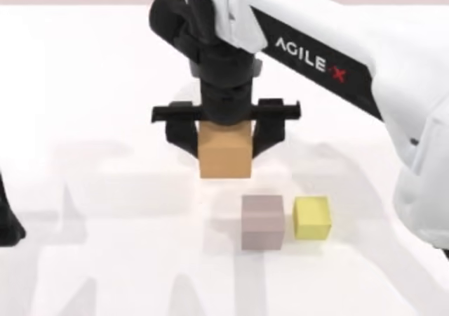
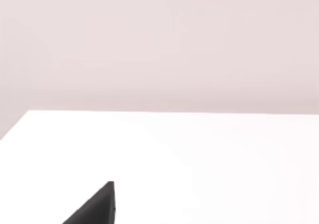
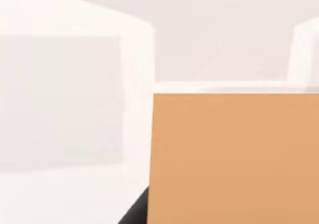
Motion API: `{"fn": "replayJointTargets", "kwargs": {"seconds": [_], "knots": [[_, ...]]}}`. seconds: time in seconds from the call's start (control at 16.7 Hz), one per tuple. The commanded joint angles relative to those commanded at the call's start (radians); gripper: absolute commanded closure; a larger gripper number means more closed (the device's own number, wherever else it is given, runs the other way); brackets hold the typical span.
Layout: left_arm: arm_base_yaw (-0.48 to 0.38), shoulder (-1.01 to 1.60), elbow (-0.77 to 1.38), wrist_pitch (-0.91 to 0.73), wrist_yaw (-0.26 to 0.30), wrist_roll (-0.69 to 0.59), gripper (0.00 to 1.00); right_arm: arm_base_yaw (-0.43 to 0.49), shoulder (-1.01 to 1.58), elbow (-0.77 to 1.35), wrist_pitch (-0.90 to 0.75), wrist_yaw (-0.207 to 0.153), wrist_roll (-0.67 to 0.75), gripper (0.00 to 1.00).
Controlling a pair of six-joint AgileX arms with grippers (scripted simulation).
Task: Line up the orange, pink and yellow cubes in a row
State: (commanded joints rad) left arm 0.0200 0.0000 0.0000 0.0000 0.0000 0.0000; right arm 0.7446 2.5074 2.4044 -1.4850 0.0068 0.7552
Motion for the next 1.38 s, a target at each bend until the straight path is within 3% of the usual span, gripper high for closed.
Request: {"fn": "replayJointTargets", "kwargs": {"seconds": [0.18,0.3,0.72,1.14,1.38], "knots": [[0.0,0.0,0.0,0.0,0.0,0.0,0.0,0.146,0.019,0.065,-0.035,0.002,0.145,1.0],[0.0,0.0,0.0,0.0,0.0,0.0,0.0,0.191,0.022,0.087,-0.045,0.004,0.19,1.0],[0.0,0.0,0.0,0.0,0.0,0.0,0.0,0.194,0.015,0.071,-0.026,0.003,0.197,1.0],[0.0,0.0,0.0,0.0,0.0,0.0,0.0,0.198,0.001,-0.197,0.223,0.003,0.197,1.0],[0.0,0.0,0.0,0.0,0.0,0.0,0.0,0.199,0.002,-0.223,0.249,0.004,0.199,1.0]]}}
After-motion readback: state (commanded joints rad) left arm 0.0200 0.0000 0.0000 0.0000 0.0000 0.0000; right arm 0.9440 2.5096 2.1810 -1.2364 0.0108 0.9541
